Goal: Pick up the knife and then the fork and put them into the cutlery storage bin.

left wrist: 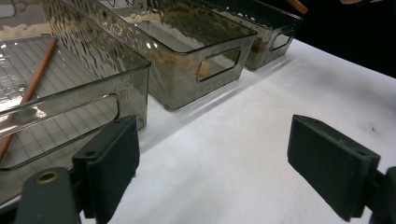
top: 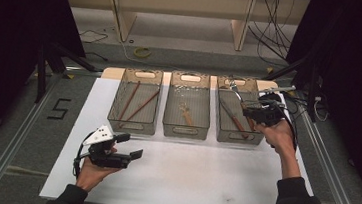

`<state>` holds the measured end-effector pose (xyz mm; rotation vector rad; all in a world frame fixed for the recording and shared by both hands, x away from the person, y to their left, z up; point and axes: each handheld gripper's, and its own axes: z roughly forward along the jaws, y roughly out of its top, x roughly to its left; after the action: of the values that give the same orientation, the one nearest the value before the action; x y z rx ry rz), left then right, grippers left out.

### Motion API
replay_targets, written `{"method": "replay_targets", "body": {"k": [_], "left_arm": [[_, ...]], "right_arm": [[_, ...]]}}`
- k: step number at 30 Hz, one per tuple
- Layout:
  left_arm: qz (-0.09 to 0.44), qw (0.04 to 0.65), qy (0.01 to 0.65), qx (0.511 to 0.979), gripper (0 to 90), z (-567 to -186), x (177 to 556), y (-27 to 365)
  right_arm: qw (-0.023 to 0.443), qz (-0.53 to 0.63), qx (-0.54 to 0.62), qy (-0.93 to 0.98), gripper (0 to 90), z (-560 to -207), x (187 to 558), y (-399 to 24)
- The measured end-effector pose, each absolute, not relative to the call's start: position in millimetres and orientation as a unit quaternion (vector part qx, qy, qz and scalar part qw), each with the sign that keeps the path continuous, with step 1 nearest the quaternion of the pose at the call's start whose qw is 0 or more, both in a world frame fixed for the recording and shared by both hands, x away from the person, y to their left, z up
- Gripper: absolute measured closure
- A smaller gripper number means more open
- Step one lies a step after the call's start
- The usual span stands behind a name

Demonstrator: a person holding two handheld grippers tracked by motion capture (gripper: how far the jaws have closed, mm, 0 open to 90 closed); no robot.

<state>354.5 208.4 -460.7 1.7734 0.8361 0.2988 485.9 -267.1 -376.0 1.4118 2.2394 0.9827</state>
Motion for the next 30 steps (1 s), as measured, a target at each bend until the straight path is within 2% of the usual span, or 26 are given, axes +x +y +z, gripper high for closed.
{"method": "replay_targets", "body": {"k": [14,30], "left_arm": [[0.126,0.548,0.354,0.747,16.4,-460.4,354.5,209.4],[0.125,0.548,0.354,0.747,16.4,-460.7,354.7,209.2]], "right_arm": [[0.153,0.319,0.510,0.784,77.4,-383.0,510.3,-257.9],[0.152,0.292,0.530,0.781,77.3,-394.6,521.0,-264.0]]}}
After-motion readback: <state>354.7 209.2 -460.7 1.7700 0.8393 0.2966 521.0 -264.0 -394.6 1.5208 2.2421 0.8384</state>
